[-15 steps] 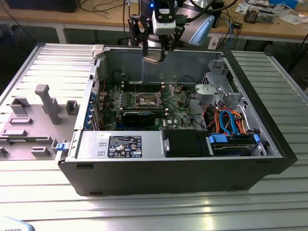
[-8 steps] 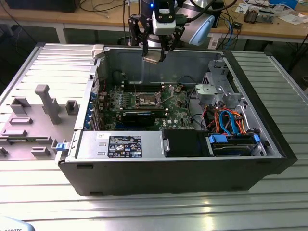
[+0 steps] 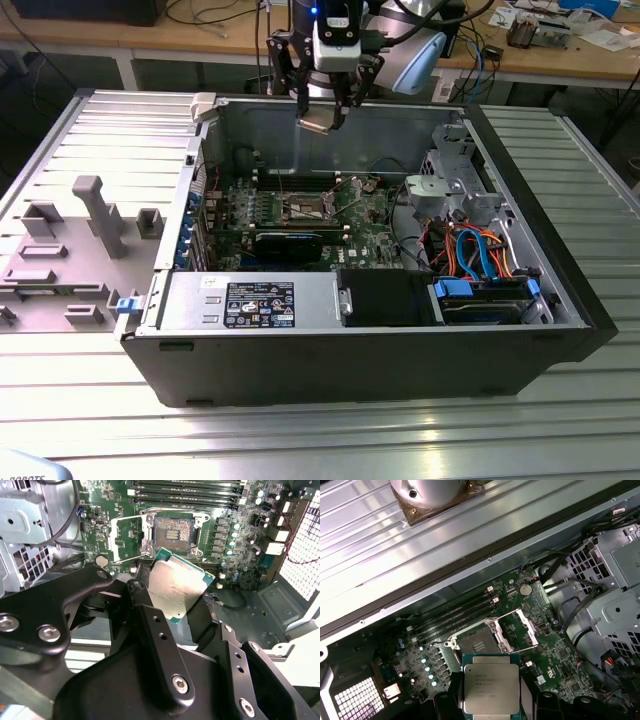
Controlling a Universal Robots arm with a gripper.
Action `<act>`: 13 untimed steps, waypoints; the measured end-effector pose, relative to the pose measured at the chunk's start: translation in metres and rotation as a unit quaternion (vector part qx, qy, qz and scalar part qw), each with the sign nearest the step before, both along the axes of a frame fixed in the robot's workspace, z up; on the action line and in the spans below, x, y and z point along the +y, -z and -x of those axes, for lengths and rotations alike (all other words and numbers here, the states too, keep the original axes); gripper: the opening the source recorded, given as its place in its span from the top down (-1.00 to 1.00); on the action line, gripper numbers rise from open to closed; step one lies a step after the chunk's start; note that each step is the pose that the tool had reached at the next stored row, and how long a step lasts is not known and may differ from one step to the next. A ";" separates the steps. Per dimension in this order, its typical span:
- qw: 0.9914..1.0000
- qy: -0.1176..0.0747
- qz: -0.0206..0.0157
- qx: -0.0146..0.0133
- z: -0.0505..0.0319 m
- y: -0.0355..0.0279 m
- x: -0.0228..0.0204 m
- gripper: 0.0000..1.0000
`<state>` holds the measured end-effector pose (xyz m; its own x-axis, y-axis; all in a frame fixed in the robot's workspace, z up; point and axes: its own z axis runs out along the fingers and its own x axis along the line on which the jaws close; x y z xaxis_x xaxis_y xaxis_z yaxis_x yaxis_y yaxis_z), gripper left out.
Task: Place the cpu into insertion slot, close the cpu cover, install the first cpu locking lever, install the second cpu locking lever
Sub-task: 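Place the cpu into insertion slot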
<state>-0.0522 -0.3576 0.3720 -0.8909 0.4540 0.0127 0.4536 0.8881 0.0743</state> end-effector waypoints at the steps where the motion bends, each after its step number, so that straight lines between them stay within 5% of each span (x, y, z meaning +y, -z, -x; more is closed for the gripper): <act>1: 1.000 0.005 0.001 0.000 0.0000 0.0000 0.0000 -0.08; 5: 0.999 0.032 0.003 0.000 0.0000 0.0000 0.0000 -0.08; 13: 0.999 0.042 0.004 0.000 0.0001 0.0000 0.0000 -0.08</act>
<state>-0.0522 -0.3576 0.3720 -0.8498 0.5270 0.0093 0.5264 0.8475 0.0681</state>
